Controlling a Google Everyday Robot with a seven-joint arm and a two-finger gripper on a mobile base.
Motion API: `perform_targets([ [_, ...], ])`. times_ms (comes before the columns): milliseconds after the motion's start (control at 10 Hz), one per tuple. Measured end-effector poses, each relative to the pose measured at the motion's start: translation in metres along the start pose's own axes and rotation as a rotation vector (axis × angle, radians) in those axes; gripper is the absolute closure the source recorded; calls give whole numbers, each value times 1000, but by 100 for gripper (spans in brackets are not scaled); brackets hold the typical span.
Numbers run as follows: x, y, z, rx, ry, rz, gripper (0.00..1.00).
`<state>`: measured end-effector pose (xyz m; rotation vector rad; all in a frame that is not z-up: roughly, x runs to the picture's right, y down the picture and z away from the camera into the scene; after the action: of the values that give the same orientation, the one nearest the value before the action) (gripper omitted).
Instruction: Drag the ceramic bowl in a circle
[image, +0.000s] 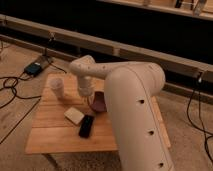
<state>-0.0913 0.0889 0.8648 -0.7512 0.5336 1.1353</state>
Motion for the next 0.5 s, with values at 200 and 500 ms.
perform_targets([
  [200,-16,-24,-4,20,-21,50,100],
  [500,-49,-46,-9,50,-66,84,100],
])
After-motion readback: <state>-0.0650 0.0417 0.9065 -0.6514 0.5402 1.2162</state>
